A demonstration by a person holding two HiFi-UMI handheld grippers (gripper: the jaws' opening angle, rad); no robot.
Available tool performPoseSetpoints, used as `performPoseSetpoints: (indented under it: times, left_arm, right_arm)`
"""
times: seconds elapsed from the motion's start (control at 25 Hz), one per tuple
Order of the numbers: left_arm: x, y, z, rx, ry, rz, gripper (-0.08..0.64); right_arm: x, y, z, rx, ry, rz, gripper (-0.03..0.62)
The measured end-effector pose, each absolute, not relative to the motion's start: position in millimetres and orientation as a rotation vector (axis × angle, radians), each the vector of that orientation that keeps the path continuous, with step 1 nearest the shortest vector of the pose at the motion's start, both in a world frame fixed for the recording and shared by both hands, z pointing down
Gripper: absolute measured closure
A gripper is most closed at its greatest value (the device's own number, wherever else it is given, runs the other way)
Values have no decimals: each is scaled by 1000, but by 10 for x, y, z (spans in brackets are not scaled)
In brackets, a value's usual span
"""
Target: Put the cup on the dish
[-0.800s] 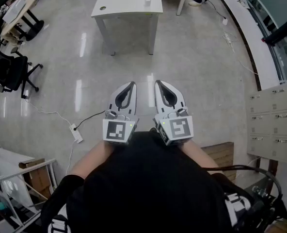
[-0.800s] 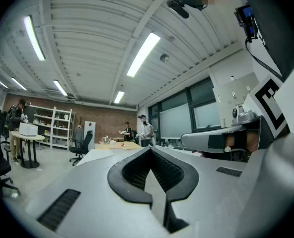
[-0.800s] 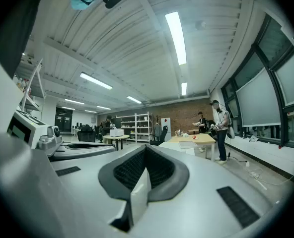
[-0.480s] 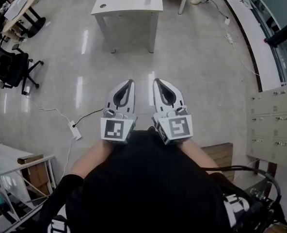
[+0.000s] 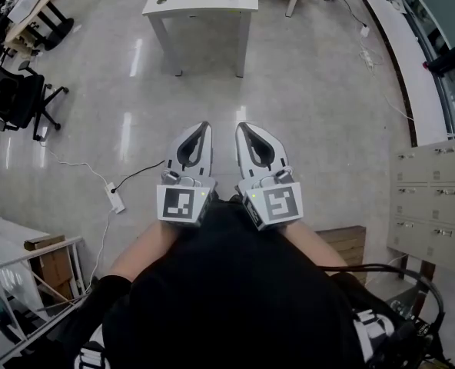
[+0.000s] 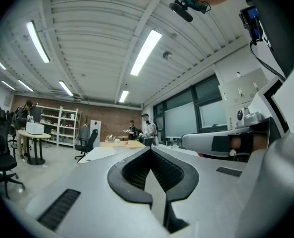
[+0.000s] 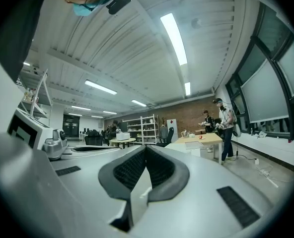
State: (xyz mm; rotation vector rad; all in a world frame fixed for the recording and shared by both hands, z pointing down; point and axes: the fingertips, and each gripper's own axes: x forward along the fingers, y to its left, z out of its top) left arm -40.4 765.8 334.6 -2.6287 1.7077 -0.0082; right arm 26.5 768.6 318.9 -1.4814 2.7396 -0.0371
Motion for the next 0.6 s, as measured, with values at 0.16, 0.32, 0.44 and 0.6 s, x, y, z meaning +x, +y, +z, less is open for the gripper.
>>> performPoseSetpoints:
  times: [0.16, 0.32, 0.44, 0.6]
  left_arm:
    - [-350, 7450, 3430, -2648, 1685, -41, 560]
    - [-253, 7075, 3494, -2678, 1681, -56, 560]
    - [-399, 6808, 3540, -2670, 1702, -64, 560]
    - [-654, 6354, 3650, -2696, 1722, -71, 560]
  right_arm:
    - [322, 7463, 3308, -1542, 2749, -66, 579]
    - [475, 7103, 3372, -1607, 2733, -95, 579]
    - [453, 6876, 3453, -1617, 2726, -87, 578]
    - [341, 6472, 3552, -1660, 2720, -123, 578]
